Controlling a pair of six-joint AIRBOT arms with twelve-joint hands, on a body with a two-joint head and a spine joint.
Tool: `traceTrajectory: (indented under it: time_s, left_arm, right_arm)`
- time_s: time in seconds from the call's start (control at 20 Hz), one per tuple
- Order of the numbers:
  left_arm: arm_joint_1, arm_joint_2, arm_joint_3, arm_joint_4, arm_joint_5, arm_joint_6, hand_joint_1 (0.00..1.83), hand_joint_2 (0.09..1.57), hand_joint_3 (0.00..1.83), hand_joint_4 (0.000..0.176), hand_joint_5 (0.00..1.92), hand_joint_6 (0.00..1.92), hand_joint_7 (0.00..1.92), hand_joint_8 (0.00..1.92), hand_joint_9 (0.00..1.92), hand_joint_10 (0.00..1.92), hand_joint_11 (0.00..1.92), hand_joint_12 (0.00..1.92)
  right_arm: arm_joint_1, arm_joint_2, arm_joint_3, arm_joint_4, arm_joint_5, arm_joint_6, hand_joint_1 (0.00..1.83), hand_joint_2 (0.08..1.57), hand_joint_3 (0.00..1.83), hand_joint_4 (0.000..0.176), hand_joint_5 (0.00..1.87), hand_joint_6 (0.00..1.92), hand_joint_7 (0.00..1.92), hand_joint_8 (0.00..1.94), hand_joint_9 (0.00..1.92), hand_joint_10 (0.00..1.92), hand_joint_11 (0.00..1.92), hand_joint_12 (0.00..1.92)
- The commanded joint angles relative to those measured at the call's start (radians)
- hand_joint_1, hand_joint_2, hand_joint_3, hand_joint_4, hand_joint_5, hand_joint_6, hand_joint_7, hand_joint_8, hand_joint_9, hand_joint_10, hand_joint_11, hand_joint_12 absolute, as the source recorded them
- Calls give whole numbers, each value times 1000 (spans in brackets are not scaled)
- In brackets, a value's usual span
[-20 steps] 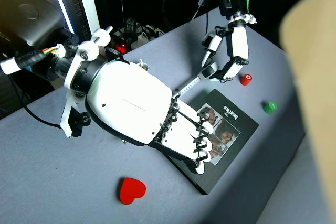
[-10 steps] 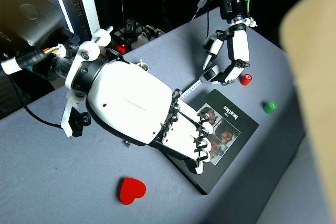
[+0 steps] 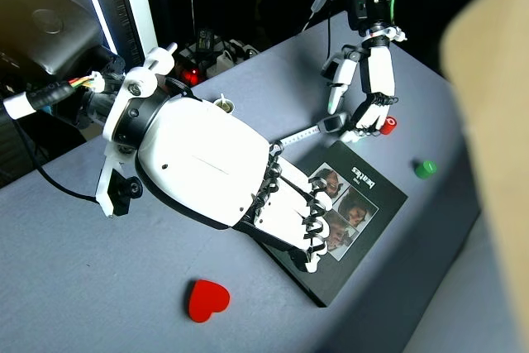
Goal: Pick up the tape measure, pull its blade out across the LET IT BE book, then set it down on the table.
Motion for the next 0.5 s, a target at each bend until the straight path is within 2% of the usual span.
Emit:
traceTrajectory:
  time_s: [0.0, 0.05, 0.1, 0.2, 0.35, 0.45]
  left_arm:
    - [-5, 8, 4, -21, -104, -6, 305, 1211, 0, 0, 556, 0, 551, 0, 525, 0, 257, 807]
    - [-8, 12, 4, -20, -103, -4, 275, 1167, 0, 0, 467, 0, 467, 0, 447, 0, 186, 819]
    - [-18, 20, 3, -20, -95, 8, 275, 1167, 0, 0, 467, 0, 467, 0, 447, 0, 186, 819]
    - [-61, 47, 0, -20, -42, 58, 172, 1093, 0, 0, 263, 0, 262, 0, 250, 0, 12, 840]
    - [-136, 90, 3, -20, 38, 126, 138, 1070, 0, 0, 221, 0, 220, 0, 192, 0, 0, 776]
    - [-217, 119, 3, -20, 104, 201, 138, 1069, 0, 0, 214, 0, 210, 0, 186, 0, 0, 769]
  right_arm:
    - [12, 7, -3, -48, -7, 2, 137, 1089, 0, 85, 136, 0, 194, 0, 205, 2, 0, 737]
    - [12, 7, -3, -48, -7, 2, 137, 1089, 0, 85, 136, 0, 194, 0, 206, 2, 0, 737]
    - [12, 7, -3, -48, -7, 2, 137, 1089, 0, 85, 136, 0, 194, 0, 206, 2, 0, 737]
    - [12, 8, -3, -48, -7, 2, 137, 1092, 1, 85, 136, 0, 194, 0, 210, 3, 0, 725]
    - [12, 8, -3, -48, -7, 2, 131, 1095, 1, 85, 130, 0, 191, 0, 209, 0, 0, 663]
    - [12, 8, -3, -48, -7, 2, 131, 1097, 1, 85, 130, 0, 190, 0, 208, 0, 0, 659]
